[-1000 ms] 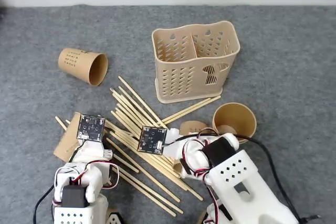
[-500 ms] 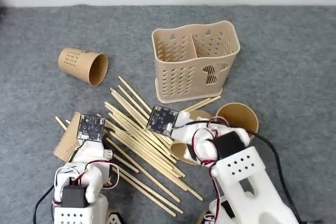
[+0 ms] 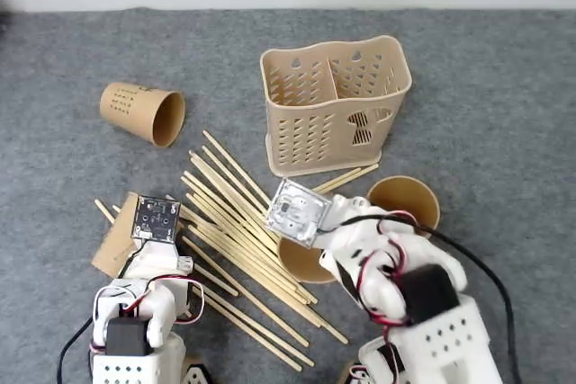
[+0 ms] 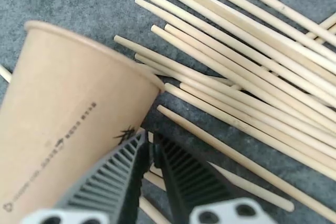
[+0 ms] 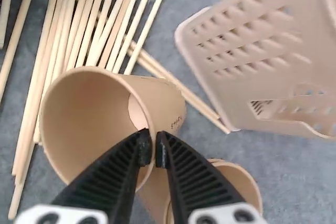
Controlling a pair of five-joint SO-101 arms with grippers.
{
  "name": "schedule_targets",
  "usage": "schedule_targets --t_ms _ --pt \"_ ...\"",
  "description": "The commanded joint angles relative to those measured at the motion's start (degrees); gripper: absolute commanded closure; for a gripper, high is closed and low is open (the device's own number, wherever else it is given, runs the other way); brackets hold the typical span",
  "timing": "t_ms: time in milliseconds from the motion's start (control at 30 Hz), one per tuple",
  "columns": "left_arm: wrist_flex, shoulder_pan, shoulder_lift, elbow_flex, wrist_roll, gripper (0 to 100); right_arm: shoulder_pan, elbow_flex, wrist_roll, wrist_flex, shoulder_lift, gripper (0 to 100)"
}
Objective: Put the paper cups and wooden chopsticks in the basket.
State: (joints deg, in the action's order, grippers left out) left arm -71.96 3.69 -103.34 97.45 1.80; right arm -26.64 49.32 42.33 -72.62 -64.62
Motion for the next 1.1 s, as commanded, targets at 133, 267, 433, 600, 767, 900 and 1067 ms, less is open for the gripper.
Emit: schedule_targets --t_ms 133,267,433,600,767,900,1067 --pt "-0.3 0.0 -0.9 -1.0 0.4 99 -0.3 -9.6 -2.2 -5.8 -8.0 98.9" --pt "-0.3 0.0 -0.9 -1.0 0.4 99 -0.3 -18.0 -4.0 -12.2 -9.4 98.9" --pt "-0.3 0.0 -0.9 -1.0 0.4 99 -0.3 -27.7 -4.7 -19.9 -9.5 98.9" --pt "-0.3 0.0 -0.9 -1.0 0.4 99 -0.2 -33.4 -6.9 -22.7 -9.5 98.9" --pt "-0.3 0.0 -0.9 -1.0 0.4 99 6.6 -34.4 -7.5 -23.3 -9.4 98.9" --pt "-0.3 0.0 -0.9 -1.0 0.4 99 13.5 -34.2 -7.4 -23.3 -9.4 98.9" --pt "-0.3 0.0 -0.9 -1.0 0.4 99 18.2 -34.2 -7.6 -23.4 -9.3 98.9"
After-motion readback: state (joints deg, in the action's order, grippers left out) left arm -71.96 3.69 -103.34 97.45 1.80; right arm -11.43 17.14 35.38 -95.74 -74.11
